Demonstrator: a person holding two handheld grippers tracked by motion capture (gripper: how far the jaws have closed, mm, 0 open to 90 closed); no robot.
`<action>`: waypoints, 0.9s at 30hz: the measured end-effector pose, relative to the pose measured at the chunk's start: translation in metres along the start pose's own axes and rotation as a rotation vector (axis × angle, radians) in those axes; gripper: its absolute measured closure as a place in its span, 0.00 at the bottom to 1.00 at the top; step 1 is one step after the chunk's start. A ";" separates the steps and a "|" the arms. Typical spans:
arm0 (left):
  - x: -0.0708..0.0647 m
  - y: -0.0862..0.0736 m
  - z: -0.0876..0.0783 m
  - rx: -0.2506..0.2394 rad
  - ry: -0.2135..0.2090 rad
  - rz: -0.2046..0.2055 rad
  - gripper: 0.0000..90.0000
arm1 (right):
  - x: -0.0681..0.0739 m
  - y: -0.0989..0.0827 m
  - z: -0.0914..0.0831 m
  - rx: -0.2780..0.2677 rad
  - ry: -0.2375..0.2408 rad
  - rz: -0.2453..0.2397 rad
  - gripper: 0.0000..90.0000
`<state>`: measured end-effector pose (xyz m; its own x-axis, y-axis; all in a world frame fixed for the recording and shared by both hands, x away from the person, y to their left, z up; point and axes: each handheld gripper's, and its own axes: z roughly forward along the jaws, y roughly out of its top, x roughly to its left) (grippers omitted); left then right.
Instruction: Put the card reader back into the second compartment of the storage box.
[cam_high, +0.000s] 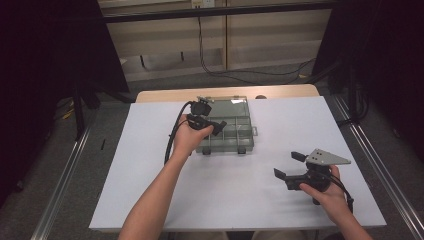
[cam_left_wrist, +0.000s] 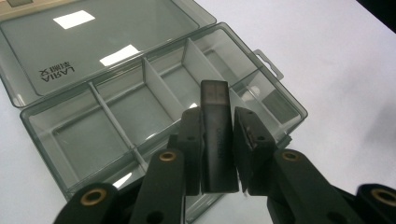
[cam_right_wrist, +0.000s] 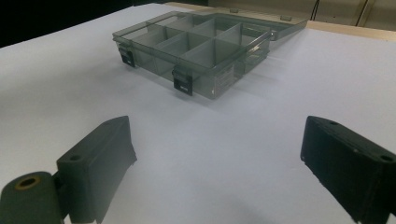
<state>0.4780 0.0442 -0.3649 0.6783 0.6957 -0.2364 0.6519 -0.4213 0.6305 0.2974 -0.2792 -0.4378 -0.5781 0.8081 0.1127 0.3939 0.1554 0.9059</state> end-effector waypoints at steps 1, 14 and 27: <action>0.001 0.000 0.000 0.002 0.001 0.002 0.82 | 0.000 0.000 0.000 0.001 0.000 -0.001 0.10; 0.008 0.003 0.007 0.003 0.013 -0.027 0.82 | 0.000 0.000 0.000 0.000 0.002 0.001 0.10; 0.011 0.008 0.010 0.001 0.024 -0.038 0.82 | 0.000 0.000 0.000 0.002 0.005 0.001 0.10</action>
<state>0.4946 0.0428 -0.3700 0.6448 0.7250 -0.2421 0.6773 -0.3951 0.6206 0.2973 -0.2789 -0.4381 -0.5809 0.8057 0.1156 0.3957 0.1555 0.9051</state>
